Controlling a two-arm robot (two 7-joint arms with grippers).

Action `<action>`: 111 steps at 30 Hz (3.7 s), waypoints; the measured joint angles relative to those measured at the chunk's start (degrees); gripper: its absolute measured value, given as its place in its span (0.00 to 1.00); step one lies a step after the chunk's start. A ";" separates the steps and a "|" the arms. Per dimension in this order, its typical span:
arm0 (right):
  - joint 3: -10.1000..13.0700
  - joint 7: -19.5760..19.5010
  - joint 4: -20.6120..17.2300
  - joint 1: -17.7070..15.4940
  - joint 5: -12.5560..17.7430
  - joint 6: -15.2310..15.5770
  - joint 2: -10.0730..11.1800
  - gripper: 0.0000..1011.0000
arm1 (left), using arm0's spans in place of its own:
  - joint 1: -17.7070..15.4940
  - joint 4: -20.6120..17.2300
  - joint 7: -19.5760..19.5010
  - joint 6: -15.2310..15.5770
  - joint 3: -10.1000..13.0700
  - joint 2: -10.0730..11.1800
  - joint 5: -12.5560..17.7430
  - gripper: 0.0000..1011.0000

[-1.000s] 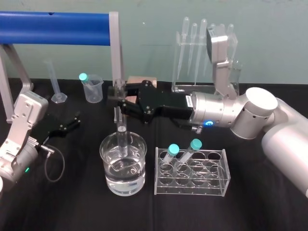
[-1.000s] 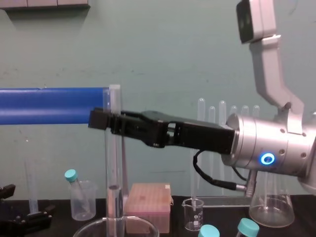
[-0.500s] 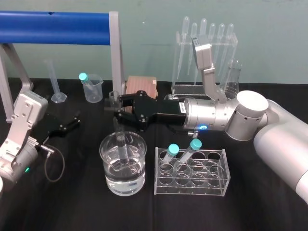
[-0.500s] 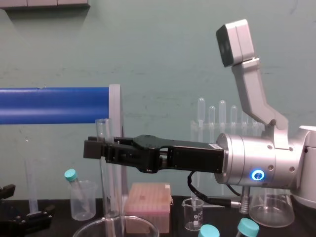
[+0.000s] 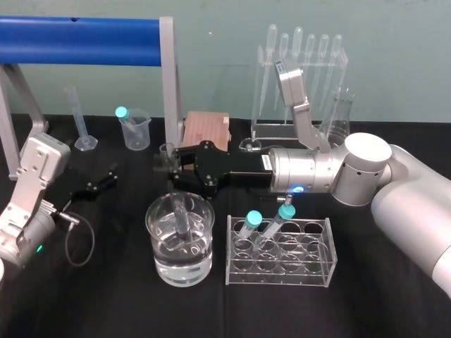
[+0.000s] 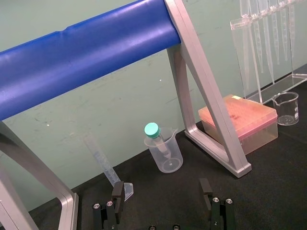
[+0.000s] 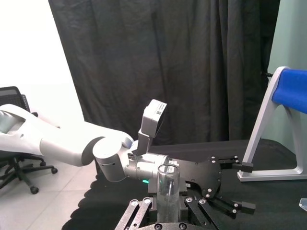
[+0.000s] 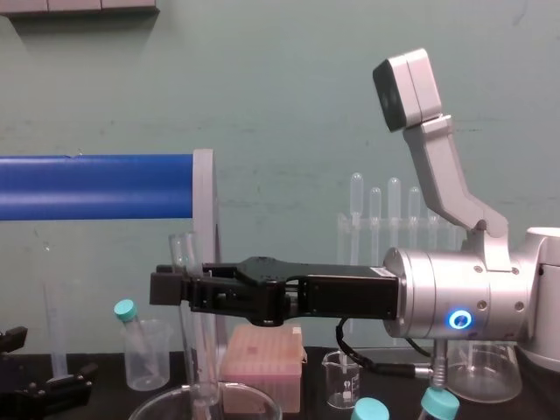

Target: Hold the test tube with one hand and immerse one end into the beaker, then return it to the test tube rack.

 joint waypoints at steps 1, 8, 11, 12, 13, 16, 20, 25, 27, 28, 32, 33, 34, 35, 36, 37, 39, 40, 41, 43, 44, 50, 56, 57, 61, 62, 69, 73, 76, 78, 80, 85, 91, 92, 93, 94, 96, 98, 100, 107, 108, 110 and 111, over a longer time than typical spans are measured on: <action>0.00 0.09 0.00 0.00 -0.04 0.11 0.01 0.23 | 0.00 0.00 0.00 0.00 0.00 0.00 0.00 0.99; 0.11 0.39 0.06 -0.04 -0.06 0.38 0.01 0.23 | 0.00 0.00 0.00 0.00 0.00 0.00 0.00 0.99; 0.12 0.40 0.06 -0.06 -0.06 0.38 0.01 0.23 | 0.00 0.00 0.00 0.00 0.00 0.00 0.00 0.99; 0.13 0.40 0.06 -0.06 -0.06 0.38 0.01 0.23 | 0.00 0.00 0.00 0.00 0.00 0.00 0.00 0.99; 0.13 0.40 0.05 -0.07 -0.05 0.37 0.01 0.23 | 0.00 0.00 0.00 0.00 0.00 0.00 0.00 0.99; 0.13 0.39 0.04 -0.08 -0.04 0.35 0.01 0.23 | 0.00 0.00 0.00 0.00 0.00 0.00 0.00 0.99; 0.13 0.40 0.03 -0.10 -0.02 0.32 0.01 0.23 | 0.00 0.00 0.00 0.00 0.00 0.00 0.00 0.99; 0.13 0.39 0.03 -0.10 -0.01 0.29 0.01 0.23 | 0.00 0.00 0.00 0.00 0.00 0.00 0.00 0.99; 0.13 0.39 0.03 -0.10 -0.01 0.28 0.01 0.23 | 0.00 0.00 0.00 0.00 0.00 0.00 0.00 0.99; 0.13 0.39 0.03 -0.10 -0.01 0.28 0.01 0.23 | 0.00 0.00 0.00 0.00 0.00 0.00 0.00 0.99; 0.13 0.39 0.03 -0.10 -0.01 0.25 0.01 0.23 | 0.00 0.00 0.00 0.00 0.00 0.00 0.00 0.99; 0.13 0.38 0.03 -0.10 -0.01 0.24 0.01 0.23 | 0.00 0.00 0.00 0.00 0.00 0.00 0.00 0.99; 0.13 0.38 0.03 -0.10 -0.01 0.23 0.01 0.23 | 0.00 0.00 0.00 0.00 0.00 0.00 0.00 0.99; 0.13 0.38 0.03 -0.10 -0.01 0.23 0.01 0.23 | 0.00 0.00 0.00 0.00 0.00 0.00 0.00 0.99; 0.13 0.38 0.03 -0.10 -0.01 0.23 0.01 0.23 | 0.00 0.00 0.00 0.00 0.00 0.00 0.00 0.99; 0.13 0.37 0.03 -0.10 -0.01 0.23 0.01 0.23 | 0.00 0.00 0.00 0.00 0.00 0.00 0.00 0.99; 0.13 0.37 0.03 -0.10 -0.01 0.22 0.01 0.23 | 0.00 0.00 0.00 0.00 0.00 0.00 0.00 0.99; 0.13 0.37 0.03 -0.10 -0.01 0.23 0.01 0.23 | 0.00 0.00 0.00 0.00 0.00 0.00 0.00 0.99; 0.13 0.37 0.03 -0.10 -0.01 0.22 0.01 0.23 | 0.00 0.00 0.00 0.00 0.00 0.00 0.00 0.99; 0.13 0.36 0.03 -0.10 -0.01 0.22 0.01 0.23 | 0.00 0.00 0.00 0.00 0.00 0.00 0.00 0.99; 0.13 0.36 0.03 -0.10 -0.01 0.23 0.01 0.23 | 0.00 0.00 0.00 0.00 0.00 0.00 0.00 0.99; 0.13 0.35 0.03 -0.10 -0.01 0.22 0.01 0.23 | 0.00 0.00 0.00 0.00 0.00 0.00 0.00 0.99; 0.13 0.35 0.03 -0.10 -0.01 0.23 0.01 0.23 | 0.00 0.00 0.00 0.00 0.00 0.00 0.00 0.99; 0.13 0.35 0.03 -0.10 -0.01 0.23 0.01 0.23 | 0.00 0.00 0.00 0.00 0.00 0.00 0.00 0.99; 0.13 0.34 0.03 -0.10 -0.01 0.23 0.01 0.23 | 0.00 0.00 0.00 0.00 0.00 0.00 0.00 0.99; 0.13 0.33 0.03 -0.10 -0.01 0.23 0.01 0.23 | 0.00 0.00 0.00 0.00 0.00 0.00 0.00 0.99; 0.13 0.30 0.03 -0.10 -0.01 0.24 0.01 0.23 | 0.00 0.00 0.00 0.00 0.00 0.00 0.00 0.99; 0.13 0.30 0.03 -0.10 -0.01 0.23 0.01 0.23 | 0.00 0.00 0.00 0.00 0.00 0.00 0.00 0.99; 0.13 0.30 0.03 -0.10 -0.01 0.23 0.01 0.23 | 0.00 0.00 0.00 0.00 0.00 0.00 0.00 0.99; 0.13 0.30 0.03 -0.10 -0.01 0.23 0.01 0.23 | 0.00 0.00 0.00 0.00 0.00 0.00 0.00 0.99; 0.13 0.30 0.03 -0.10 -0.01 0.24 0.01 0.23 | 0.00 0.00 0.00 0.00 0.00 0.00 0.00 0.99; 0.13 0.30 0.03 -0.10 -0.01 0.23 0.01 0.23 | 0.00 0.00 0.00 0.00 0.00 0.00 0.00 0.99; 0.13 0.30 0.03 -0.10 -0.01 0.23 0.01 0.23 | 0.00 0.00 0.00 0.00 0.00 0.00 0.00 0.99; 0.13 0.30 0.03 -0.10 -0.01 0.23 0.01 0.23 | 0.00 0.00 0.00 0.00 0.00 0.00 0.00 0.99; 0.13 0.30 0.03 -0.10 -0.01 0.23 0.01 0.23 | 0.00 0.00 0.00 0.00 0.00 0.00 0.00 0.99; 0.13 0.30 0.03 -0.10 -0.01 0.23 0.01 0.23 | 0.00 0.00 0.00 0.00 0.00 0.00 0.00 0.99; 0.13 0.30 0.03 -0.10 -0.01 0.23 0.01 0.23 | 0.00 0.00 0.00 0.00 0.00 0.00 0.00 0.99; 0.13 0.30 0.03 -0.10 -0.01 0.23 0.01 0.23 | 0.00 0.00 0.00 0.00 0.00 0.00 0.00 0.99; 0.12 0.30 0.03 -0.10 -0.01 0.24 0.01 0.23 | 0.00 0.00 0.00 0.00 0.00 0.00 0.00 0.99; 0.12 0.30 0.03 -0.10 -0.01 0.24 0.01 0.23 | 0.00 0.00 0.00 0.00 0.00 0.00 0.00 0.99; 0.12 0.30 0.03 -0.10 -0.01 0.24 0.01 0.23 | 0.00 0.00 0.00 0.00 0.00 0.00 0.00 0.99; 0.13 0.30 0.03 -0.10 -0.01 0.24 0.01 0.23 | 0.00 0.00 0.00 0.00 0.00 0.00 0.00 0.99; 0.12 0.30 0.03 -0.10 -0.01 0.23 0.01 0.23 | 0.00 0.00 0.00 0.00 0.00 0.00 0.00 0.99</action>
